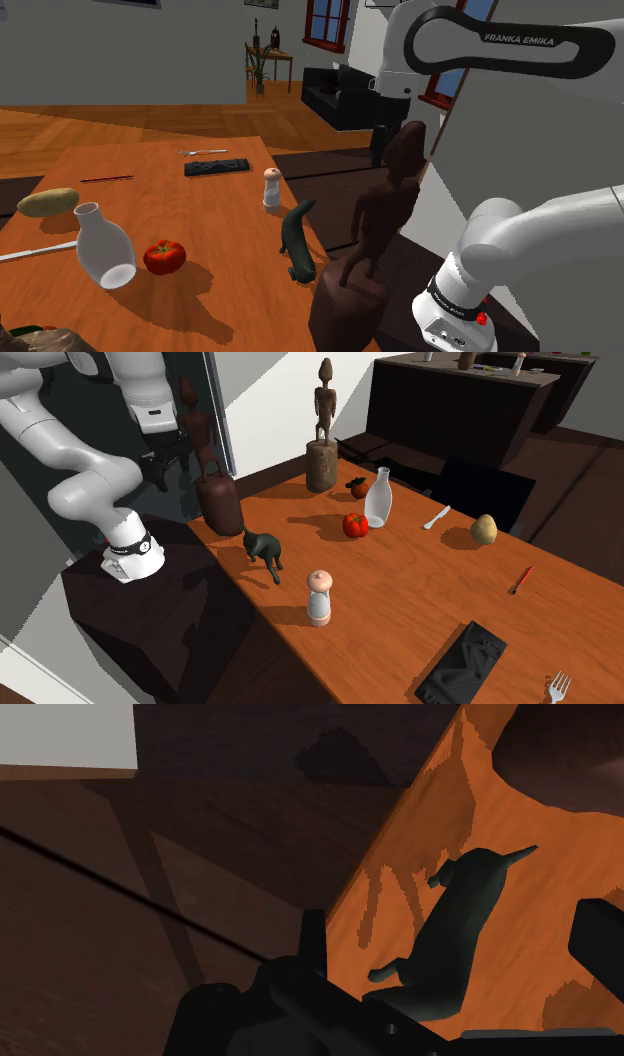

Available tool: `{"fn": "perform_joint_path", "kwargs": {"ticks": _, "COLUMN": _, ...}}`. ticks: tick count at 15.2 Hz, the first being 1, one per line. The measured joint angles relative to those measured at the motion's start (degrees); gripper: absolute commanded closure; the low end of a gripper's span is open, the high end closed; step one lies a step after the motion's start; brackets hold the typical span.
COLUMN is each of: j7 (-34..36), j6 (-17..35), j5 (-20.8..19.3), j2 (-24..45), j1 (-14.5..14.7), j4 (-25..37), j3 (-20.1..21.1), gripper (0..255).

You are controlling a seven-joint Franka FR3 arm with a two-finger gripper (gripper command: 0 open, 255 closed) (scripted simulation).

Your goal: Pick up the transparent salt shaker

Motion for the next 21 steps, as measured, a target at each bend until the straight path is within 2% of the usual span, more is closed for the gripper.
{"fn": "perform_joint_path", "kwargs": {"ticks": 2, "j7": -0.19, "j6": 0.93, "j5": 0.03, "j2": 1.06, "j1": 0.02, "j4": 0.1, "j3": -0.07, "gripper": 0}}
{"fn": "perform_joint_path", "kwargs": {"ticks": 7, "j7": -1.78, "j6": 7.3, "j5": 0.48, "j2": 10.04, "j1": 0.28, "j4": 2.6, "j3": -0.71, "gripper": 0}}
{"fn": "perform_joint_path", "kwargs": {"ticks": 17, "j7": -5.76, "j6": 17.99, "j5": 2.31, "j2": 32.89, "j1": 0.88, "j4": 14.52, "j3": -1.91, "gripper": 0}}
{"fn": "perform_joint_path", "kwargs": {"ticks": 21, "j7": -7.69, "j6": 19.71, "j5": 3.27, "j2": 42.55, "j1": 0.74, "j4": 22.28, "j3": -2.4, "gripper": 0}}
